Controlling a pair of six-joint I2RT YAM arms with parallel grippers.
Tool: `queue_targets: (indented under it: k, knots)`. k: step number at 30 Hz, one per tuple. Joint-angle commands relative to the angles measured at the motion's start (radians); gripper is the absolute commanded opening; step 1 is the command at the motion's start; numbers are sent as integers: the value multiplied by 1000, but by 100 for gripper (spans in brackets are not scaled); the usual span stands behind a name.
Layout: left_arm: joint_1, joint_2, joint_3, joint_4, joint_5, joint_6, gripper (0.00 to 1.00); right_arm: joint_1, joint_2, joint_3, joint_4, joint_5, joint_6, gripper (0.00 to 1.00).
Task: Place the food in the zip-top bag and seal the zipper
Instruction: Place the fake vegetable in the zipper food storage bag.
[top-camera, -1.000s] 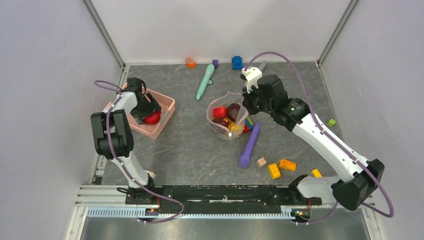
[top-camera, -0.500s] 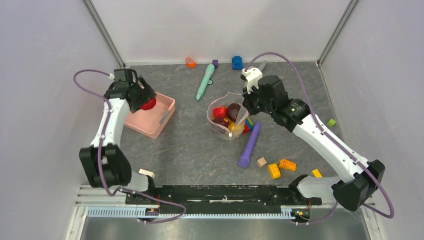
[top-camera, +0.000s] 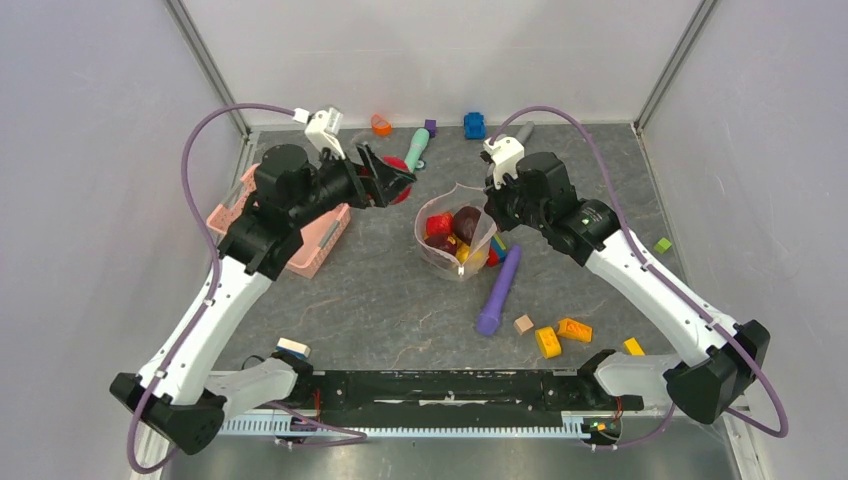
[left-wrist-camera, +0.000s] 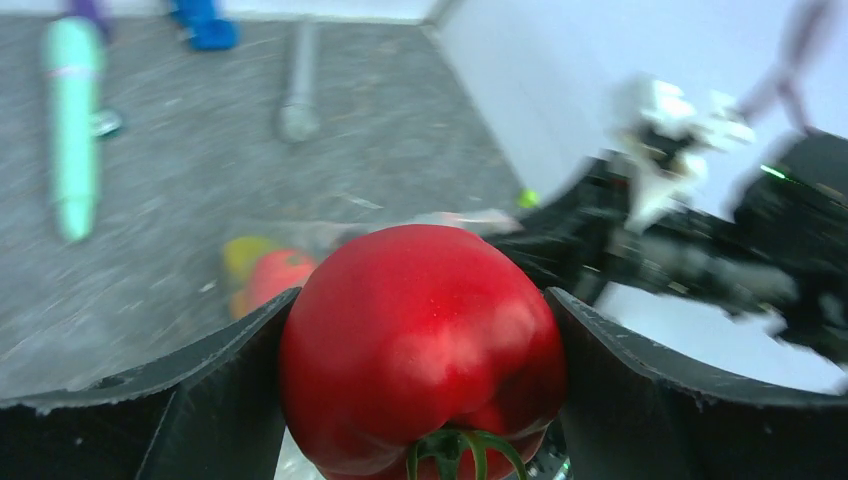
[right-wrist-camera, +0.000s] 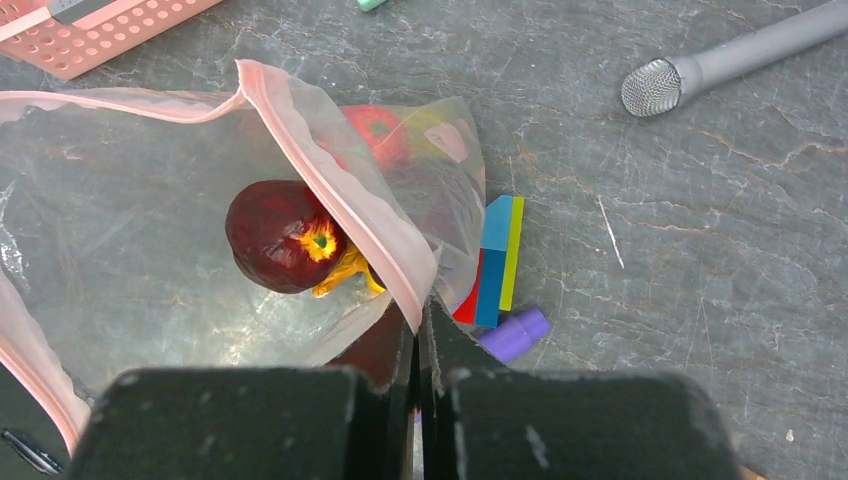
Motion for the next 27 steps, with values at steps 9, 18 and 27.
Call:
queue_targets:
  k: [9, 18, 27]
  knots:
    - [-344, 130, 82, 153, -3, 179, 59, -4, -42, -7, 43, -12, -4, 0]
    - [-472, 221, 115, 89, -255, 261, 63, -4, -58, -14, 43, -12, -4, 0]
    - [-511, 295, 158, 5, -496, 266, 78, -5, -78, -21, 51, -12, 3, 0]
